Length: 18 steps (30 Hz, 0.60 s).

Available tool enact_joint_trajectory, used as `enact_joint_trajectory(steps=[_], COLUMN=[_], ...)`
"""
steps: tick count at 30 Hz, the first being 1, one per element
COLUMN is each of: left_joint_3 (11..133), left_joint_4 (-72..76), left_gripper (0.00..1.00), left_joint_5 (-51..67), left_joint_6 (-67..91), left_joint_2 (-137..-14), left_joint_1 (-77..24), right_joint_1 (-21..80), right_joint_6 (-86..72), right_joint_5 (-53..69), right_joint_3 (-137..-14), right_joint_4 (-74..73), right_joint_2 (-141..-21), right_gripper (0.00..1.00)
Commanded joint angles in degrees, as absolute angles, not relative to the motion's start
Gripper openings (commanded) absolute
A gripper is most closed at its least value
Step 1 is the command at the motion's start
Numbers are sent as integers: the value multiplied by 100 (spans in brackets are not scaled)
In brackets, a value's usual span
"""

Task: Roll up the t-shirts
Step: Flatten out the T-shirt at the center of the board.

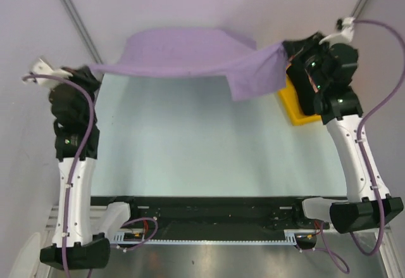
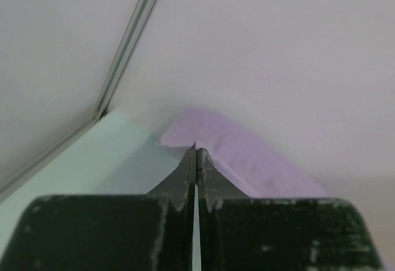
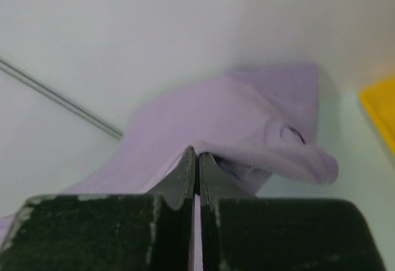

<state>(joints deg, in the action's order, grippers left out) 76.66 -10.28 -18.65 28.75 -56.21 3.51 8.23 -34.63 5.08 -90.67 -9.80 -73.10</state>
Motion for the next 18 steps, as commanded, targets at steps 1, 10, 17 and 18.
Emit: enact_joint_trajectory(steps=[1,10,17,18], left_joint_3=[5386,3507,3331,3314], left_joint_4=[-1258,-1063,-1582,-1565], left_gripper=[0,0,0,0], left_joint_5=[-1723,-2144,-2847,-2848], left_joint_6=[3514,4025,4105,4061], left_joint_2=[-5187,-5755,-5696,-5661], left_joint_1=[378,387,404,404], right_joint_1=[887,1256,1143,1125], right_joint_6=[-3534,-2927,-2979,-2988], right_joint_5=[520,0,-527,-553], right_joint_3=[-7475,-6987,-6276,-6093], right_joint_4=[-1616,-2302,-2338,-2303], right_joint_2=[-7444,-9289,-9457,-9257], right_gripper=[0,0,19,38])
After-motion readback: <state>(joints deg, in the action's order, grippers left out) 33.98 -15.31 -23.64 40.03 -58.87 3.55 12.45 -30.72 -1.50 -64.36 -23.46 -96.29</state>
